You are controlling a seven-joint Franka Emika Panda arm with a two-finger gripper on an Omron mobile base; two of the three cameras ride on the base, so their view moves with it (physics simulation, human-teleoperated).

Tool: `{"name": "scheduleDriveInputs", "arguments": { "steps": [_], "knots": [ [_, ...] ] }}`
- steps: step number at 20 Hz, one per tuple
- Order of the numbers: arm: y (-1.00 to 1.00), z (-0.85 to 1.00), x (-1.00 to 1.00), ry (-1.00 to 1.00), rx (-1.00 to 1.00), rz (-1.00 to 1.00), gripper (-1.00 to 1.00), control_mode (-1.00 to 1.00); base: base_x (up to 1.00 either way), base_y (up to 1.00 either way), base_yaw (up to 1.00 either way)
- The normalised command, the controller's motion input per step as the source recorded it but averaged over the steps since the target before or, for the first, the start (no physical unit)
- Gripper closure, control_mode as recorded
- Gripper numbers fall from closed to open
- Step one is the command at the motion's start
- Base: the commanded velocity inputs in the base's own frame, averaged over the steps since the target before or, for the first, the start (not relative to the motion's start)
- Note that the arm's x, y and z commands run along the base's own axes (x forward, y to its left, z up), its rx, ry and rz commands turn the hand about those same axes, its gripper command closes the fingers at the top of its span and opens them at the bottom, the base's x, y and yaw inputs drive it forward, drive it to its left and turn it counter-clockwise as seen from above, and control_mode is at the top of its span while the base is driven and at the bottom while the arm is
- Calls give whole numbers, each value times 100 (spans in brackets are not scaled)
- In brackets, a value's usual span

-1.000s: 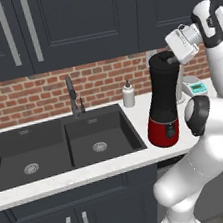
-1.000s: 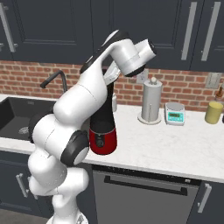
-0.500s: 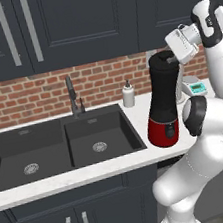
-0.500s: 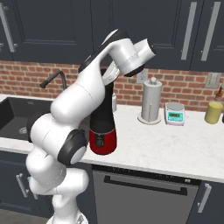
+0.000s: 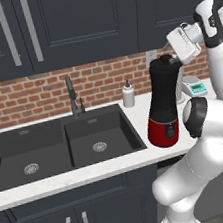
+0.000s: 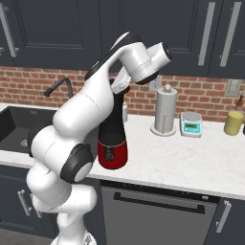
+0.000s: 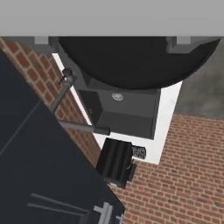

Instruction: Close the lid blender by securely placing the lid on top.

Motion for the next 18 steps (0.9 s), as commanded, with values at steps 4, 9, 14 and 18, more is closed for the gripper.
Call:
{"name": "scheduleDriveInputs", "arguments": {
  "steps": [4,9,14,18],
  "knots": [
    [0,18,-24,-12,0,0,-100,-100,0,0,0],
    [0,24,-60,-20,0,0,-100,-100,0,0,0],
    [0,-18,-100,-29,0,0,-100,-100,0,0,0],
    [3,-89,-100,-19,-16,2,-100,-100,0,0,0]
  ]
}}
